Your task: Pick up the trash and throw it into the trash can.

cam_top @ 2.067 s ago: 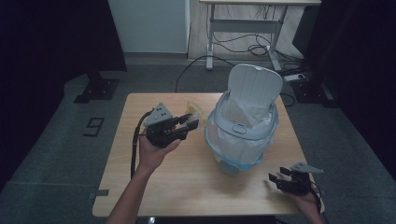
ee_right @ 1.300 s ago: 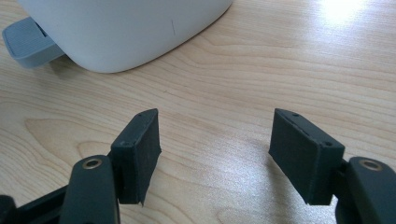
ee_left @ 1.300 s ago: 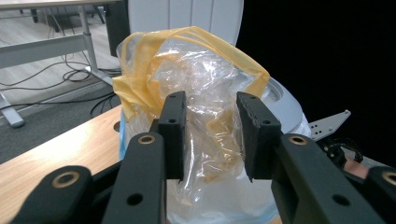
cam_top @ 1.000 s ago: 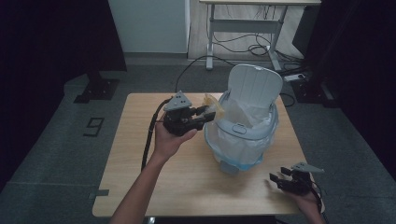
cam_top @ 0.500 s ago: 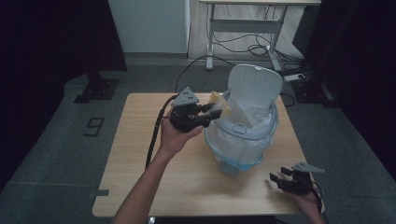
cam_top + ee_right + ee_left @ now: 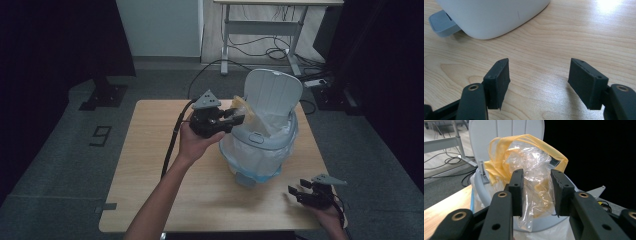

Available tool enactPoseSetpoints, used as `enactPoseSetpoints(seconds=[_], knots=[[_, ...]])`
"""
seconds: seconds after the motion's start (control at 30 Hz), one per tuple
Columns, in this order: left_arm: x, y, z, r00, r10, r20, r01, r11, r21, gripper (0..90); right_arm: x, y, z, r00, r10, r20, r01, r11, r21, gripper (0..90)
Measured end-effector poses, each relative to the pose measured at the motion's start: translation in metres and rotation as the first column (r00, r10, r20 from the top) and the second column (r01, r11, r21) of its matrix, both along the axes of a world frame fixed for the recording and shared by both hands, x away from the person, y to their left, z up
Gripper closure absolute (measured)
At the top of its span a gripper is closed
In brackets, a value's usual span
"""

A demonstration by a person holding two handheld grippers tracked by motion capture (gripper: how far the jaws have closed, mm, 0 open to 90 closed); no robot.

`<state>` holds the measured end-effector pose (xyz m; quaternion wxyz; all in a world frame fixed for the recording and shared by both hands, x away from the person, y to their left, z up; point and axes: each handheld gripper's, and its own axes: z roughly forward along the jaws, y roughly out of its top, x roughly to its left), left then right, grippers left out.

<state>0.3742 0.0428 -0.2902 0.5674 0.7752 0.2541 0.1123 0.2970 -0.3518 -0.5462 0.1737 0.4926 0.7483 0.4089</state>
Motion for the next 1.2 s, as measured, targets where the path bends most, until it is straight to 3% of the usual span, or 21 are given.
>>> enactPoseSetpoints(seconds=[0.83,1.2], knots=[[0.016,-0.041,0.011,0.999,-0.043,0.005,0.043,0.9985,0.033,64.6,0.001,-0.002,-0.001,1.0,-0.002,-0.003,0.002,1.0,0.001,32.9],[0.027,-0.058,0.005,0.9988,-0.047,-0.018,0.047,0.9977,0.048,64.5,0.001,-0.004,-0.001,0.9999,-0.01,-0.007,0.01,0.9999,0.007,32.9]])
